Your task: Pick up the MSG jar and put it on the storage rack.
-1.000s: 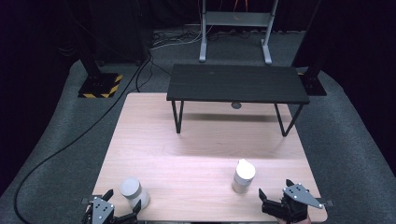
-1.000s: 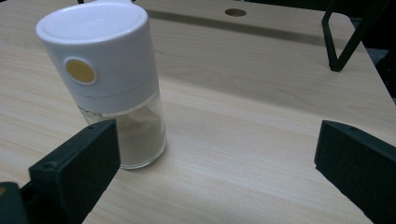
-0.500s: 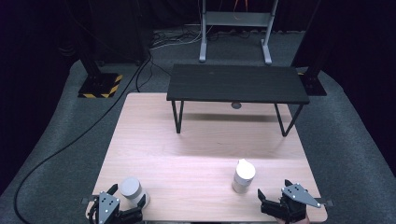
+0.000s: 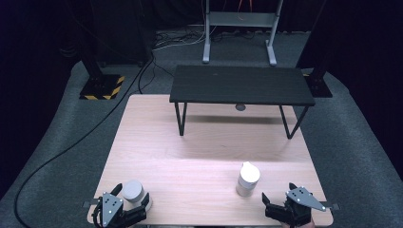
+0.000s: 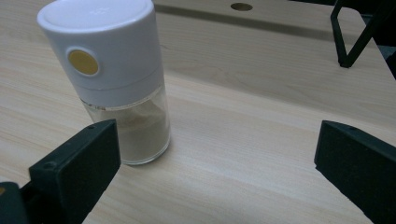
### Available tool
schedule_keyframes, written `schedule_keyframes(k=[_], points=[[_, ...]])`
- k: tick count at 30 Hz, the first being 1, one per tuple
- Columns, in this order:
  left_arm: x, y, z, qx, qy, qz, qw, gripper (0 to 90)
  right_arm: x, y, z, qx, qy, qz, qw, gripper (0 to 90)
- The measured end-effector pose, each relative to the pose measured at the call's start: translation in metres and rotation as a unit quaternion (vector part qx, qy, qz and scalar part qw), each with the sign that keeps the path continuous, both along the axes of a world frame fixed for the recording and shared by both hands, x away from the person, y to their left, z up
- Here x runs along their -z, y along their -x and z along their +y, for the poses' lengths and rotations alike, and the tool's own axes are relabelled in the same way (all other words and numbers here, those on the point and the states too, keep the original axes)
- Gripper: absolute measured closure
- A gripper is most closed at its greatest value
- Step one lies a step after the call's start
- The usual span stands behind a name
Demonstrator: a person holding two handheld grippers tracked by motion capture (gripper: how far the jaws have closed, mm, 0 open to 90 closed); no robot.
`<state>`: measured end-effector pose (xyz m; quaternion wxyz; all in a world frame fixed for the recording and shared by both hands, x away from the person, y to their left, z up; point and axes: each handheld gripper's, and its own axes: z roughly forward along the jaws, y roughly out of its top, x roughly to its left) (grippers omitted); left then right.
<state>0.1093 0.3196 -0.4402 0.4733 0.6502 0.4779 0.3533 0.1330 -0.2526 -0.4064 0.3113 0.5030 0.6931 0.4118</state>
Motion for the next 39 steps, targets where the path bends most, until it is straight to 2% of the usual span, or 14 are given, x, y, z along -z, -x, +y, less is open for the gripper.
schedule_keyframes(k=[5,13,19,25,39], points=[[0.005,0.0,0.002,-0.001,0.008,-0.009,0.9999,15.7,0.0,0.001,-0.001,0.001,-0.001,0.001,1.0,0.0],[0.012,-0.001,0.003,-0.001,0.015,-0.012,0.9998,24.2,0.0,0.001,-0.002,0.001,0.0,0.001,1.0,0.0],[0.019,0.0,0.003,0.007,0.02,-0.028,0.9994,33.5,0.0,0.001,-0.003,0.001,0.0,0.002,1.0,0.0],[0.026,0.001,0.006,0.012,0.025,-0.041,0.9988,33.9,0.001,0.002,-0.003,0.004,-0.001,0.0,1.0,0.0],[0.032,0.002,0.007,0.015,0.025,-0.054,0.9981,34.4,0.002,0.002,-0.003,0.003,-0.001,0.0,1.0,0.0]])
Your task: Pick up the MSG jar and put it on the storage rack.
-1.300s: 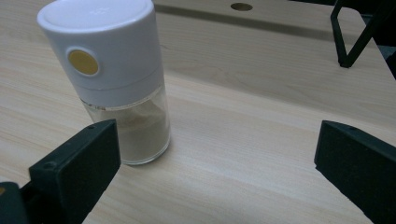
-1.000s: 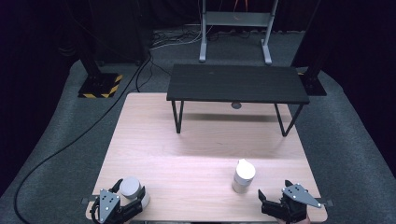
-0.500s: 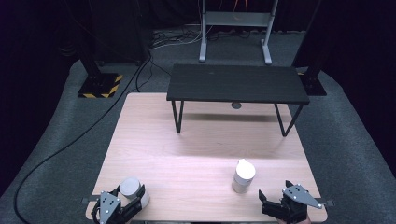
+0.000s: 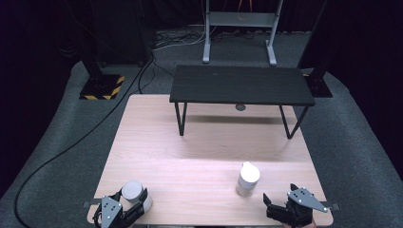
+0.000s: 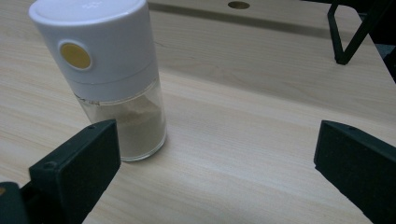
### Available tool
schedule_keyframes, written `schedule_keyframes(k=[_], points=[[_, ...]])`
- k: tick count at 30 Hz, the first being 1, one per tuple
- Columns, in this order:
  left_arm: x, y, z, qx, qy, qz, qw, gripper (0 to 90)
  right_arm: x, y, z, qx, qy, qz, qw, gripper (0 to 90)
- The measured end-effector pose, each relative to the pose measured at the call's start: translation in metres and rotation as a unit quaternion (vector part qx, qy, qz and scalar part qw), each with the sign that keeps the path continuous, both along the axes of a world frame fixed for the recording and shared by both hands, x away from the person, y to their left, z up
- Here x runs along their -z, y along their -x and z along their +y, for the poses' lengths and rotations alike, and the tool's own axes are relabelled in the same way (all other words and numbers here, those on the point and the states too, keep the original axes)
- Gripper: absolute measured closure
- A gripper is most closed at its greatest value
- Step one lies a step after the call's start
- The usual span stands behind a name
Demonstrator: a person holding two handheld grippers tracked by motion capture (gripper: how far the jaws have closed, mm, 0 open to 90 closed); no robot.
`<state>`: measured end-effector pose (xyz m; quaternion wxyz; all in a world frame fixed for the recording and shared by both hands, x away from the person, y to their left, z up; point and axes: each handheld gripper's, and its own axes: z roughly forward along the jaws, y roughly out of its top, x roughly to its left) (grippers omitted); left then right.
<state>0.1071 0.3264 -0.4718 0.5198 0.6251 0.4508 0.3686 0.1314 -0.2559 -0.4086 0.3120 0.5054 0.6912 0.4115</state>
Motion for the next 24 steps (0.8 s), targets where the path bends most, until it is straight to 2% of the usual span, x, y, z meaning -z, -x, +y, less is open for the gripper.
schedule_keyframes(k=[24], points=[[-0.018,-0.012,0.004,0.006,0.006,0.0,1.0,34.4,-0.003,-0.002,0.001,-0.002,0.003,-0.002,1.0,0.0]])
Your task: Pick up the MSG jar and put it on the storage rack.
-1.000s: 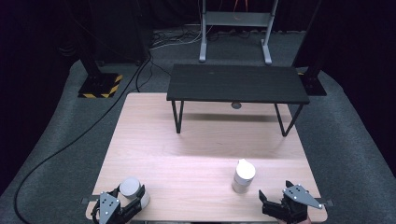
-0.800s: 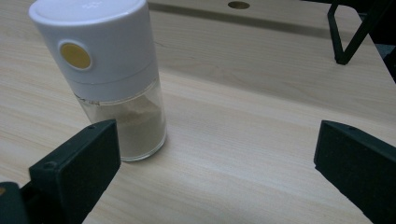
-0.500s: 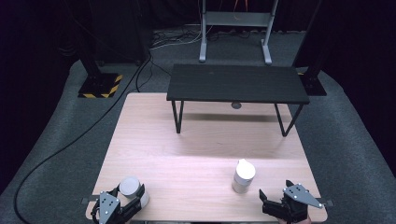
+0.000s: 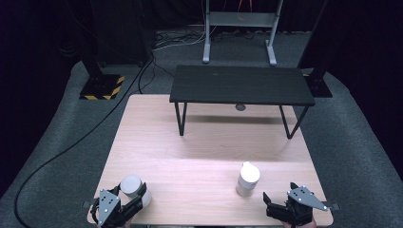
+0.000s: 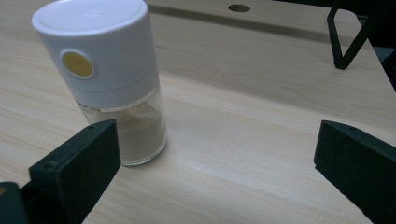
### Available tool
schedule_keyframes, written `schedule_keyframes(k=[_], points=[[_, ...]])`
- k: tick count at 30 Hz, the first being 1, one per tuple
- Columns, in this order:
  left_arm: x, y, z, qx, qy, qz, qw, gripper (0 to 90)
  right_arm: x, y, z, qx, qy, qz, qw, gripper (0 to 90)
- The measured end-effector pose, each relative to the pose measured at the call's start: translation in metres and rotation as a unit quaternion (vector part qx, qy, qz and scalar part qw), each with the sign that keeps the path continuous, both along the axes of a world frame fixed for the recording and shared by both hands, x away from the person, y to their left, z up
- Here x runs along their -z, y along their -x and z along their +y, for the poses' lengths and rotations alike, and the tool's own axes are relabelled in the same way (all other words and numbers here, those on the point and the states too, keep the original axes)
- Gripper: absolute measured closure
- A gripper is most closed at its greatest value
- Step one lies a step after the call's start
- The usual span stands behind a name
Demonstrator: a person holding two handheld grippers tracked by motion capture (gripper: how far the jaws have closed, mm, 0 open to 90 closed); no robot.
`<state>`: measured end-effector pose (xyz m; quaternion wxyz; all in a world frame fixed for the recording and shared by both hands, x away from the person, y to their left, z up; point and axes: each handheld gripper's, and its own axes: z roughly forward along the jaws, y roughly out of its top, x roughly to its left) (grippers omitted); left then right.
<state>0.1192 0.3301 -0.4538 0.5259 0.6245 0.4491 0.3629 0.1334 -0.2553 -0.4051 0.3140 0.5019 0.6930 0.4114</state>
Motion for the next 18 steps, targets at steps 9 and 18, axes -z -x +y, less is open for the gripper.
schedule_keyframes(k=[9,18], points=[[-0.01,-0.008,-0.002,0.012,-0.006,-0.005,0.9999,34.4,-0.002,-0.001,0.001,-0.002,0.003,0.0,1.0,0.0],[-0.018,-0.017,-0.004,0.024,-0.012,-0.009,0.9996,34.4,-0.004,-0.001,0.001,-0.003,0.005,0.0,1.0,0.0]])
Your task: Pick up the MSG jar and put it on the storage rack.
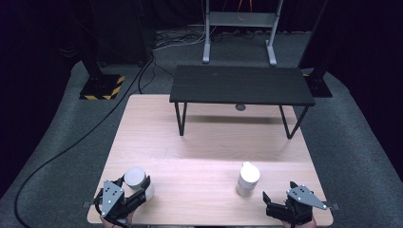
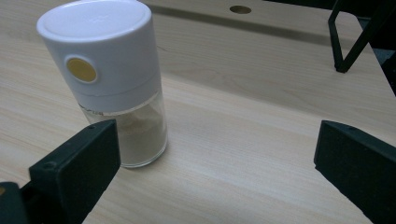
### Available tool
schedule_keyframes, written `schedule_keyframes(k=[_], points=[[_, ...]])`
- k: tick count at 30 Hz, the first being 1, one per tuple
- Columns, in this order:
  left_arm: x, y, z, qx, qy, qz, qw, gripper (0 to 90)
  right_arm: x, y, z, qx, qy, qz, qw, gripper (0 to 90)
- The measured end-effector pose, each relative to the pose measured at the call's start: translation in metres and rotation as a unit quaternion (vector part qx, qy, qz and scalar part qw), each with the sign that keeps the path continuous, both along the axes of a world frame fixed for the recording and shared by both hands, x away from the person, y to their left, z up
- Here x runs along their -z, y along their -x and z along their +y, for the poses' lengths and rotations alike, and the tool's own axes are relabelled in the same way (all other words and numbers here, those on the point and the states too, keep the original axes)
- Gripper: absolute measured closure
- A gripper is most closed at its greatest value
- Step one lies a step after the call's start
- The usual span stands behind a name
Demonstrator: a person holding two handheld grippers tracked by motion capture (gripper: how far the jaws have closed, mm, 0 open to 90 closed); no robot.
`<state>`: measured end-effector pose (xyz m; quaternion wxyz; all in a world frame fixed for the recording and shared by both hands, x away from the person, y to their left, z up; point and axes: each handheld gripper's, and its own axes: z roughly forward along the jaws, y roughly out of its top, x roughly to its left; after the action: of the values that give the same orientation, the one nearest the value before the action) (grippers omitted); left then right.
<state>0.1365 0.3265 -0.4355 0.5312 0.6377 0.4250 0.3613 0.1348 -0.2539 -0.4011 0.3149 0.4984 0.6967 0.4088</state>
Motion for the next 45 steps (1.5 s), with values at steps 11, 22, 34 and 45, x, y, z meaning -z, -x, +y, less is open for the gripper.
schedule_keyframes(k=[11,22,34,45], points=[[-0.01,-0.014,-0.003,0.017,0.001,-0.005,0.9998,34.4,-0.002,-0.002,0.001,-0.002,0.002,0.001,1.0,0.0],[-0.02,-0.031,-0.012,0.037,-0.003,-0.001,0.9993,34.4,-0.003,-0.003,-0.001,-0.002,0.003,0.002,1.0,0.0],[-0.03,-0.05,-0.022,0.057,-0.009,-0.003,0.9983,34.4,-0.003,-0.005,0.0,-0.008,0.005,0.003,1.0,0.0],[-0.037,-0.067,-0.031,0.07,-0.014,-0.003,0.9974,34.4,-0.003,-0.007,0.0,-0.011,0.006,0.004,0.9999,0.0]])
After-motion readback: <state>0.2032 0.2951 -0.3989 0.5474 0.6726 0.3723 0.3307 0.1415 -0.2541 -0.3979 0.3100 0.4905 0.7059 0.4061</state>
